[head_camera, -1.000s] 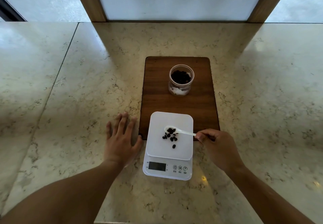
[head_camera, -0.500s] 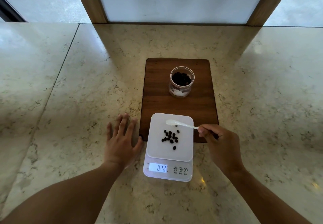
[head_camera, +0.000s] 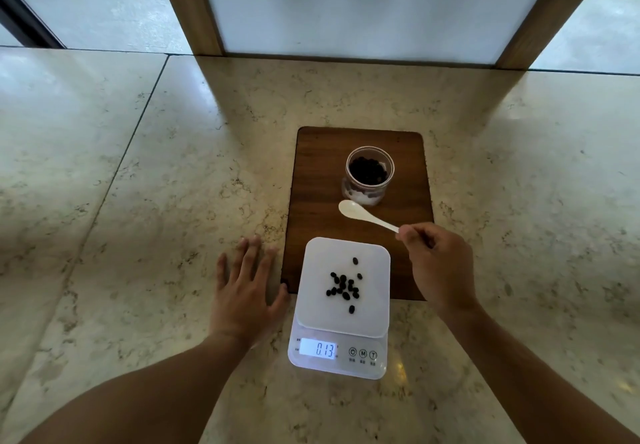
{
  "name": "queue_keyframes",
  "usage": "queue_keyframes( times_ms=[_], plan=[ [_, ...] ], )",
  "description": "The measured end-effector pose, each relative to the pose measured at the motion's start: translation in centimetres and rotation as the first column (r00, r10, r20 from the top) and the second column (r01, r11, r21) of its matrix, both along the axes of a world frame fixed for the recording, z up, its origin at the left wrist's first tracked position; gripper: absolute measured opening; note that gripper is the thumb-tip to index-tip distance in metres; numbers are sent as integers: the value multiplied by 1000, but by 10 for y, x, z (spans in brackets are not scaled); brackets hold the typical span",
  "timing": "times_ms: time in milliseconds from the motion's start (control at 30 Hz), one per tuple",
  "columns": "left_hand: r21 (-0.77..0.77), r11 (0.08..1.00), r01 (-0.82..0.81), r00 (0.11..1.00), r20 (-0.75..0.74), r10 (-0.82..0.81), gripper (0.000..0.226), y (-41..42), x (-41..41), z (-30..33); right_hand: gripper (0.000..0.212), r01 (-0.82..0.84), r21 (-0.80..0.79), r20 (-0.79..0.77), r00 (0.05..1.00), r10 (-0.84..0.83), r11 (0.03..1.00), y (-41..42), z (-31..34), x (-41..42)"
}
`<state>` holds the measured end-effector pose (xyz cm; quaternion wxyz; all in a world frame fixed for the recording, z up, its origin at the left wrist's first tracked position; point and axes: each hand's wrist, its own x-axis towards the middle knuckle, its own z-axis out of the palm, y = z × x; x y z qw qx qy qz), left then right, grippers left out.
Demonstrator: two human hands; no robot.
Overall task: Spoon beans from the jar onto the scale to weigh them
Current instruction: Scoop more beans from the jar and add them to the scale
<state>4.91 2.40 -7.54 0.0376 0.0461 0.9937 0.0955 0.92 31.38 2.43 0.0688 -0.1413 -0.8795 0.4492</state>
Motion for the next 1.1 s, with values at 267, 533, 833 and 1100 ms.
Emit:
queue_keyframes(
  times_ms=[267, 533, 833, 1100],
  plan=[
    [8, 1000, 2, 1000, 2, -2, 74, 0, 0, 1, 25, 105, 117, -135, 987, -88, 988, 4, 22, -60],
    [-1, 1000, 12, 1000, -9, -12, 75, 0, -1, 0, 23, 10, 395, -155, 986, 56, 919, 5, 23, -87],
    [10, 1000, 8, 1000, -7, -8, 74, 0, -1, 1, 18, -101, 528, -79, 983, 167, 844, -2, 26, -97],
    [-10, 1000, 15, 1000, -18, -15, 73, -1, -1, -3, 20, -73, 414, 21, 997, 71, 907, -4, 18, -105]
  ],
)
